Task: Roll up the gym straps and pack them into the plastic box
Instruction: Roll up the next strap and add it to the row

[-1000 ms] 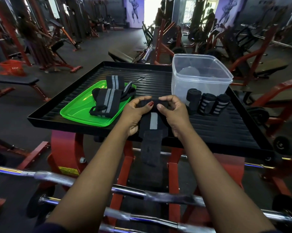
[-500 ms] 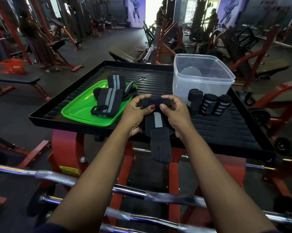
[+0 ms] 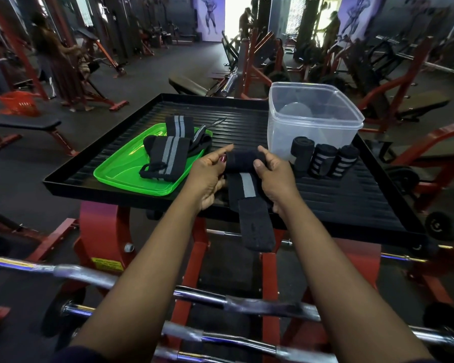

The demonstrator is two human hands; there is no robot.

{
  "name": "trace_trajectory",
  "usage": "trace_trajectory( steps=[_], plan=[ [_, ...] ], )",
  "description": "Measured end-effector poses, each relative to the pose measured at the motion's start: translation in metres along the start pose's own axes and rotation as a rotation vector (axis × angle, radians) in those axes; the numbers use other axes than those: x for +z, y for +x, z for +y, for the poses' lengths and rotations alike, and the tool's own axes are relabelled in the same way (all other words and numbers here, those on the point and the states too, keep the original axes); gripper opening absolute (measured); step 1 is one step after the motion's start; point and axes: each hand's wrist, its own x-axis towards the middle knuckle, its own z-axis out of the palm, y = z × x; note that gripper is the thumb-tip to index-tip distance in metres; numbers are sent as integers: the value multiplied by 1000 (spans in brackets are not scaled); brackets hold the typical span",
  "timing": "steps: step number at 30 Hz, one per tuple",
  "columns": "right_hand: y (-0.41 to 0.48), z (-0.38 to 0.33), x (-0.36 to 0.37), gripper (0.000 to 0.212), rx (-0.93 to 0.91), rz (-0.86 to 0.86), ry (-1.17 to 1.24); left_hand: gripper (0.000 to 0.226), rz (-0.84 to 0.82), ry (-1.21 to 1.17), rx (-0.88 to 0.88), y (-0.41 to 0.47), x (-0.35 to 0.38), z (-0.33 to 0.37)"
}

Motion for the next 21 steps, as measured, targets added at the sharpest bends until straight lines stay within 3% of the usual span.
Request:
trace_trajectory(
  steps=[4, 6, 9, 10, 13, 18, 21],
  plan=[
    [-1, -1, 4, 45, -49, 40, -84, 34, 97, -14, -27, -6, 8, 6],
    [-5, -4, 6, 44, -123, 35, -122, 54, 90, 4, -52, -6, 10, 6],
    [-11, -9, 9, 44, -219, -3, -154, 107, 158, 145, -50, -7, 13, 4],
    [-13, -9, 10, 45, -242, -10, -170, 111, 209, 208, -24, -7, 14, 3],
    [-12, -11, 12, 52, -275, -16, -230, 80, 310, 331, 39, -2, 17, 0],
    [-10, -12, 10, 72, -159, -6, -154, 77, 395, 503, 31, 0, 20, 2],
    [-8, -10, 13, 68, -159, 6, -115, 54, 412, 628, 12, -3, 25, 11]
  ],
)
